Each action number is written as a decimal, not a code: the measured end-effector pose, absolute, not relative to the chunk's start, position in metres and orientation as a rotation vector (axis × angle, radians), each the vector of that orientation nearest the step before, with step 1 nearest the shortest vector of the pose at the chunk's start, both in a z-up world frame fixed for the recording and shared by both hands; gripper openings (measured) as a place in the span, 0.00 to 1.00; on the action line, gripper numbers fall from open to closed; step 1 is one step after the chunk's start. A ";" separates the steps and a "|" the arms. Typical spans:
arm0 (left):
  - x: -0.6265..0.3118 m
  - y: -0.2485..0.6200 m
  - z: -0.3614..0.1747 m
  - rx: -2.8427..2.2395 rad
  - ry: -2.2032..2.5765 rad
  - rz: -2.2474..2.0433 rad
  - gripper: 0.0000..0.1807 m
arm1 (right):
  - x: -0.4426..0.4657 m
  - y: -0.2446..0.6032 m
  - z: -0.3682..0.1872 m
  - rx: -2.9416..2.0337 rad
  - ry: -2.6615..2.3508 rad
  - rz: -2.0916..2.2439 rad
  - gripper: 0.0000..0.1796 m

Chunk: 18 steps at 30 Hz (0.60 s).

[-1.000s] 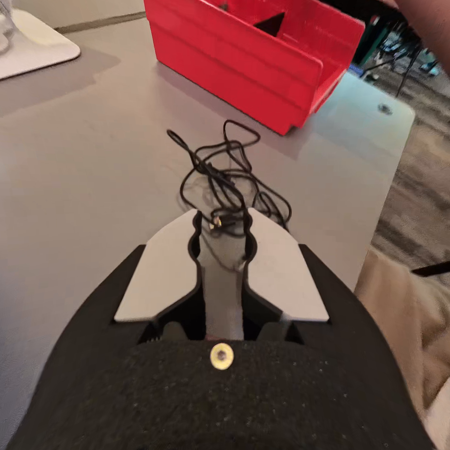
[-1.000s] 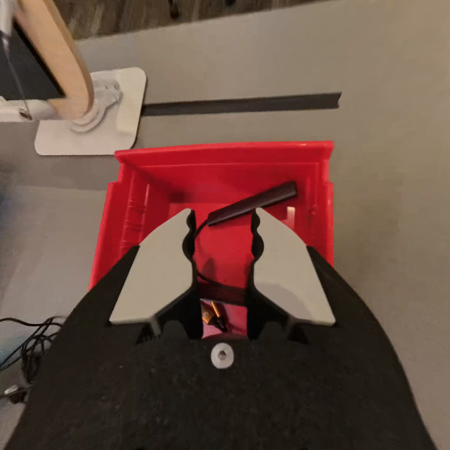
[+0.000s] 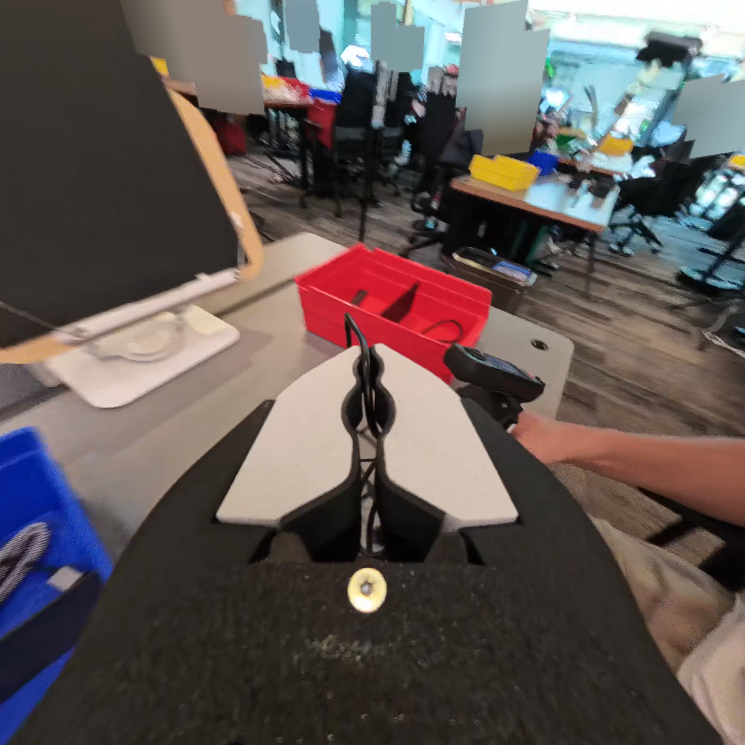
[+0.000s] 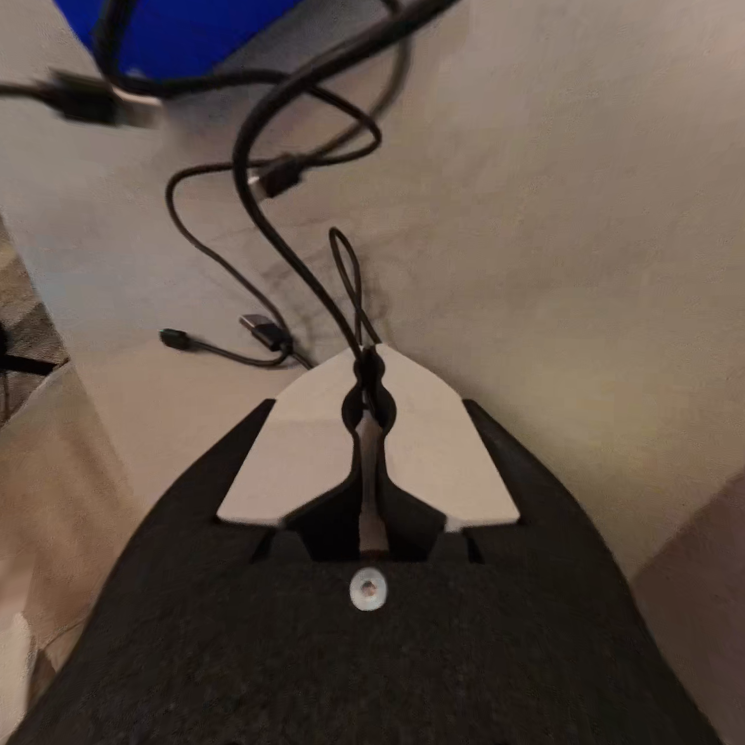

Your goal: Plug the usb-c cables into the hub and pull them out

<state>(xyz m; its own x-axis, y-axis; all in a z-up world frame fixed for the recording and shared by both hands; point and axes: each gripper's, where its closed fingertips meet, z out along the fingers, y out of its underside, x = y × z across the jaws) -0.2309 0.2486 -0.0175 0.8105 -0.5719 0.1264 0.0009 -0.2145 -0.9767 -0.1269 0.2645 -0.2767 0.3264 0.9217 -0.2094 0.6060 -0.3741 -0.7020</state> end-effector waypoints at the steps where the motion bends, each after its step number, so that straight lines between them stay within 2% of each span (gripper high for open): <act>1: -0.246 0.243 -0.004 -1.691 0.412 -0.548 0.00 | -0.119 0.272 -0.280 -2.113 -1.319 0.774 0.00; 8: -0.338 0.202 0.053 -1.571 0.222 -0.421 0.00 | -0.072 0.307 -0.285 -2.242 -1.119 0.547 0.00; 15: -0.341 0.198 0.045 -1.648 0.275 -0.307 0.00 | -0.065 0.314 -0.282 -2.293 -0.972 0.564 0.00; 18: -0.301 0.192 0.021 -1.757 0.476 -0.430 0.00 | -0.073 0.307 -0.282 -2.266 -1.017 0.610 0.02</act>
